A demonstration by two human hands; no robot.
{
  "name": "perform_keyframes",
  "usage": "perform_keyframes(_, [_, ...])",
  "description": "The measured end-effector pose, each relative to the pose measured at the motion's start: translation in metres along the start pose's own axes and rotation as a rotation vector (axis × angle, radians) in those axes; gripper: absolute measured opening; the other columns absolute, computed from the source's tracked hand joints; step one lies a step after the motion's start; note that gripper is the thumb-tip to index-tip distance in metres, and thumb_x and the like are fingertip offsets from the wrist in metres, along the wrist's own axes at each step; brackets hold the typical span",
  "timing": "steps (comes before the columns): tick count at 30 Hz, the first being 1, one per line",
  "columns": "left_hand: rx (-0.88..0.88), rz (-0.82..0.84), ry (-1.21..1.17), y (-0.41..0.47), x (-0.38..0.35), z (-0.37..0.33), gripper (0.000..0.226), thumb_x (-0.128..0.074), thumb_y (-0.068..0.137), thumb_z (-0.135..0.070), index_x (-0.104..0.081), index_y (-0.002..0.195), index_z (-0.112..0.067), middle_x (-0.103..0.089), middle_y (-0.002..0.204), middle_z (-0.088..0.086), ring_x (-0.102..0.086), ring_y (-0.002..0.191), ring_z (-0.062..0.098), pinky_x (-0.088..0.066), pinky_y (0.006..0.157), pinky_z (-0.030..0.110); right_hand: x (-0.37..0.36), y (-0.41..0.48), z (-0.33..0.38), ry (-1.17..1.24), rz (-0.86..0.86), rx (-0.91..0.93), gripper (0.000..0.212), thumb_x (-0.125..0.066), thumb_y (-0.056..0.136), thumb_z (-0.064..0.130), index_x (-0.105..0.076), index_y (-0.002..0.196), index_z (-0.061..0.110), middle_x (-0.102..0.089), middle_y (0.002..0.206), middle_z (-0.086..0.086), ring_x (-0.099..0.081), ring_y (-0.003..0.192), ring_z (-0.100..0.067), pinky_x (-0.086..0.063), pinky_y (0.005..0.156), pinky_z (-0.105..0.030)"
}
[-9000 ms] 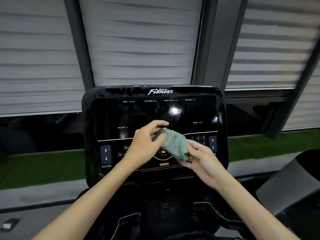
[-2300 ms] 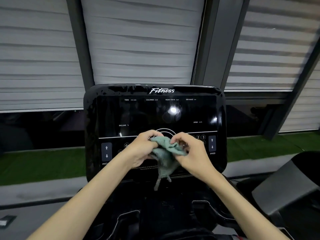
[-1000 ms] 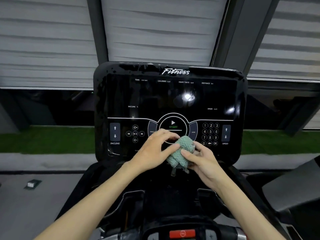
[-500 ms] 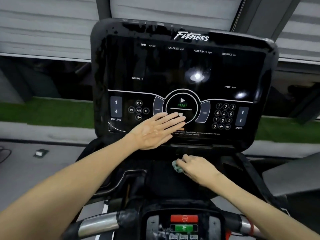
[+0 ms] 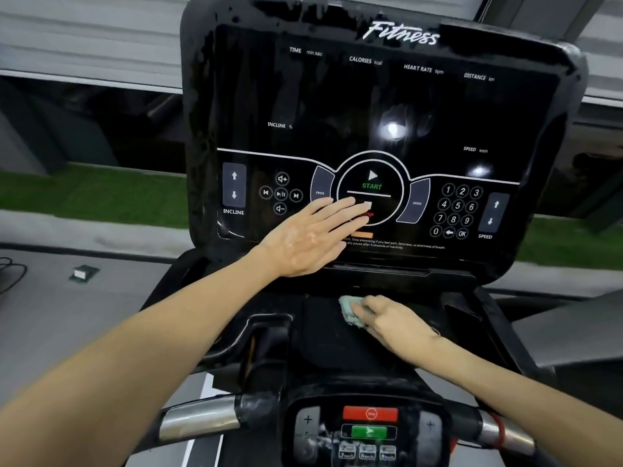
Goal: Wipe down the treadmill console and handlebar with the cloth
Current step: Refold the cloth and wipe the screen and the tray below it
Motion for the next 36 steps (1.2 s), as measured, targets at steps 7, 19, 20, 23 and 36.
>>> perform_keyframes(7, [-0.029,-0.002,0.001,0.000,0.000,-0.002,0.052,-0.037,0.102,-0.029,-0.034,0.150,-0.010,-0.028,0.160,0.008,-0.027,0.147,0.025,-0.020,0.119,0.040,0.006,0.051,0.047,0.051,-0.135,0.051,0.031,-0.052,0.082,0.005,-0.065,0.110,0.002,-0.061,0.087,-0.009,-0.060,0.069,-0.026,-0.054,0.064,-0.034])
perform_keyframes(19, [-0.027,-0.015,-0.004,0.000,0.002,-0.002,0.051,-0.040,0.100,-0.030,-0.039,0.147,-0.010,-0.034,0.157,0.008,-0.031,0.145,0.025,-0.024,0.119,0.041,0.020,0.030,0.065,0.459,0.293,0.187,0.030,-0.063,0.088,0.006,-0.069,0.117,0.012,-0.065,0.107,-0.004,-0.063,0.090,-0.021,-0.050,0.079,-0.028])
perform_keyframes(20, [-0.024,-0.018,-0.008,0.000,0.002,-0.002,0.051,-0.040,0.100,-0.029,-0.040,0.147,-0.010,-0.035,0.157,0.008,-0.031,0.145,0.025,-0.024,0.119,0.041,0.021,0.035,0.060,0.388,0.238,0.170,0.031,-0.060,0.087,0.004,-0.068,0.117,0.010,-0.064,0.105,-0.008,-0.062,0.088,-0.025,-0.050,0.079,-0.030])
perform_keyframes(23, [-0.025,-0.013,-0.016,-0.001,0.002,-0.003,0.050,-0.041,0.100,-0.029,-0.041,0.146,-0.010,-0.036,0.156,0.009,-0.032,0.145,0.025,-0.026,0.118,0.042,0.017,0.051,0.041,0.205,0.095,0.015,0.024,-0.046,0.095,0.007,-0.059,0.112,-0.001,-0.056,0.100,-0.018,-0.057,0.083,-0.036,-0.047,0.075,-0.044])
perform_keyframes(36, [-0.027,-0.005,-0.030,0.000,0.004,-0.002,0.050,-0.036,0.099,-0.029,-0.043,0.144,-0.009,-0.037,0.155,0.009,-0.032,0.144,0.025,-0.025,0.117,0.042,0.011,0.029,0.029,0.441,0.137,0.055,0.024,-0.063,0.087,0.008,-0.071,0.110,0.010,-0.062,0.094,-0.008,-0.061,0.074,-0.022,-0.043,0.065,-0.022])
Point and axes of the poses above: each hand's wrist, its own y-axis towards the middle knuckle, its own x-axis out of the back of the hand, z = x × y, the point moved 6 cm from there along y, towards the middle knuckle
